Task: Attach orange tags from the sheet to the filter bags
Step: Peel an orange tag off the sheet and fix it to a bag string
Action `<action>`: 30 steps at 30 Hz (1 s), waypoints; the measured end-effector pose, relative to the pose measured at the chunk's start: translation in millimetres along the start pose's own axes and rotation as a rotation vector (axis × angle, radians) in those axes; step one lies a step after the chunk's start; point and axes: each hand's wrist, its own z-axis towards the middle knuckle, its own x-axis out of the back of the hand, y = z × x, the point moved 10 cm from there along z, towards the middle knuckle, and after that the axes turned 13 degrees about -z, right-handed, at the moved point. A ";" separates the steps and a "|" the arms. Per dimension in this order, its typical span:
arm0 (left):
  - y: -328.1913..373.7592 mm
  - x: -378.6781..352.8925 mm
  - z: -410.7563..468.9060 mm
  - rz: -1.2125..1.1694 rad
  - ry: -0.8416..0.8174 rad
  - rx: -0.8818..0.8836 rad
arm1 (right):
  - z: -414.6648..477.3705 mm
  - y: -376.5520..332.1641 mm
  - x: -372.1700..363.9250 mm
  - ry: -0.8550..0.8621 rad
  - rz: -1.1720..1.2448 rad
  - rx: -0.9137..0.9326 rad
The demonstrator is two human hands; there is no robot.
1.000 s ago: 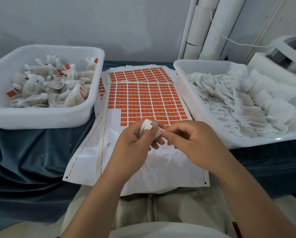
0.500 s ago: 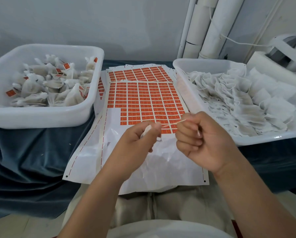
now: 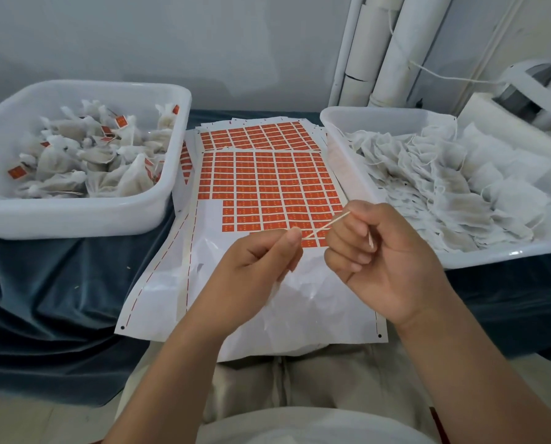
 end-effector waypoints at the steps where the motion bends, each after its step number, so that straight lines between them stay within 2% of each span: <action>1: -3.0 -0.2 -0.4 -0.006 -0.006 0.018 | -0.1 -1.8 -2.8 -0.019 0.013 0.028; 4: -7.3 12.2 -1.1 0.094 0.068 0.040 | 0.2 -10.7 -7.8 -0.056 0.010 0.127; 7: -9.9 49.4 0.0 0.499 0.316 0.047 | 0.1 -26.1 9.4 -0.015 0.190 0.206; 9: -12.6 71.4 -3.4 0.782 0.453 0.092 | -1.4 -37.3 26.6 0.071 0.170 0.262; 11: -23.8 85.0 -4.6 0.928 0.479 0.156 | -2.8 -41.2 45.0 0.220 -0.040 0.275; 14: -42.9 89.3 -2.6 1.011 0.387 0.312 | -6.7 -35.2 61.1 0.414 -0.525 0.219; 17: -43.1 78.6 -0.9 1.132 0.314 0.311 | -1.4 -14.9 45.9 0.409 -1.043 0.180; 20: -31.9 72.9 -2.3 1.190 0.346 0.273 | 10.6 10.8 28.3 0.371 -1.449 0.224; 26: -26.8 71.3 2.2 1.245 0.378 0.222 | 24.4 44.7 29.9 0.359 -1.674 0.210; 30: -36.7 54.0 9.0 1.094 0.318 0.145 | 27.7 51.3 27.7 0.345 -1.762 0.197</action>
